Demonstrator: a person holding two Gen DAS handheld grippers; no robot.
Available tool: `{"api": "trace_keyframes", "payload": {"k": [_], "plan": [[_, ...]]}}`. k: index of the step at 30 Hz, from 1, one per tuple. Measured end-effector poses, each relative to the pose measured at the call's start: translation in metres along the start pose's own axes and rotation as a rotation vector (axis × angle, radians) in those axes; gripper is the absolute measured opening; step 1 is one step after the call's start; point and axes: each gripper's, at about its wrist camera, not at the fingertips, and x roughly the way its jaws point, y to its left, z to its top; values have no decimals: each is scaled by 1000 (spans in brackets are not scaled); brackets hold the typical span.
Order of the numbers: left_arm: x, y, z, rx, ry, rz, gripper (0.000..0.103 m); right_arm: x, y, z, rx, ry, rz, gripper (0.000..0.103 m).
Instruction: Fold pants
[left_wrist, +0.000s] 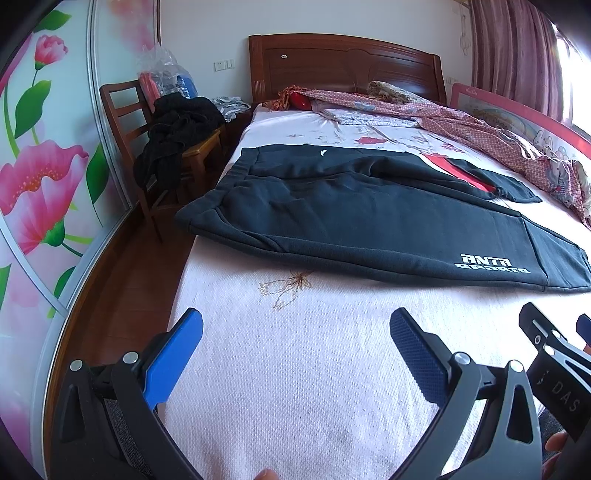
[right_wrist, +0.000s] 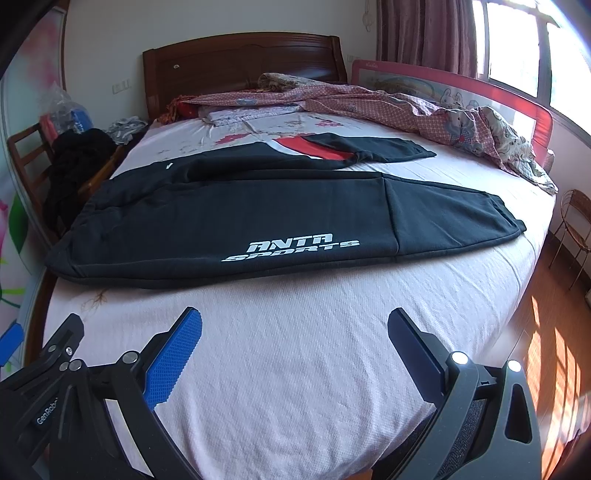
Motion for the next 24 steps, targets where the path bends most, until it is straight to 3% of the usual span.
{"api": "trace_keyframes", "payload": {"k": [5, 10, 12, 15, 18, 20, 24], "plan": [[2, 1, 0, -3, 12, -20, 101, 2, 1, 1, -27, -6, -18, 100], [17, 27, 15, -132, 78, -145, 101, 8, -5, 1, -30, -9, -31, 100], [27, 39, 20, -160, 115, -149, 101, 10, -8, 1, -22, -12, -33, 100], [44, 61, 27, -291, 152, -258, 101, 14, -12, 0, -8, 11, -33, 100], [62, 79, 35, -467, 174, -424, 101, 17, -14, -1, 4, 18, -27, 100], [84, 92, 41, -645, 251, -576, 101, 19, -14, -2, 5, 41, -28, 100], [132, 103, 41, -970, 427, -720, 101, 21, -14, -2, 9, 54, -24, 100]]}}
